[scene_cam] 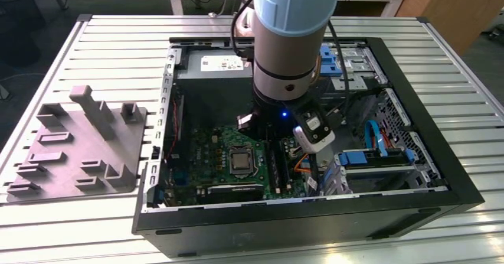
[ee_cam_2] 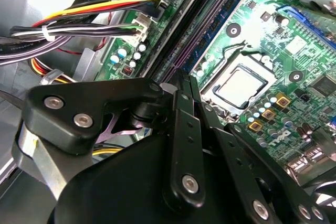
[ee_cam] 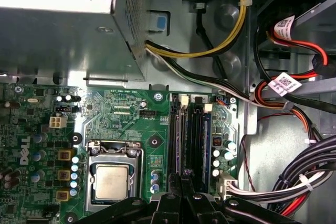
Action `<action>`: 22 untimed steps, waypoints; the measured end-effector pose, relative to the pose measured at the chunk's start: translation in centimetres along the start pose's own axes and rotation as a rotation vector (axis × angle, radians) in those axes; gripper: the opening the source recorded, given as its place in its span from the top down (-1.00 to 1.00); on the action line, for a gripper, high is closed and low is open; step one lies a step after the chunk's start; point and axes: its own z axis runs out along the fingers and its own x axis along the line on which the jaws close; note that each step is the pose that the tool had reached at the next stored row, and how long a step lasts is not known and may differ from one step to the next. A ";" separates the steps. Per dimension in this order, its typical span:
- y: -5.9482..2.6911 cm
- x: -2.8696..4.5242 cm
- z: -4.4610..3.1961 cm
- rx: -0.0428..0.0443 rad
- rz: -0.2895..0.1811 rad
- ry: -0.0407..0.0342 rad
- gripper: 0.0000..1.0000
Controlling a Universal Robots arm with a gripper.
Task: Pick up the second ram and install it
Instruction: 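Insert the second ram into the second slot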
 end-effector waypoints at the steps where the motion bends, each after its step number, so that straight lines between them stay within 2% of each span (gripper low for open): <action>1: 0.00 0.03 0.00 0.0000 0.000 0.0000 0.77; 22: -0.11 0.01 0.29 -0.0003 0.000 0.0000 0.77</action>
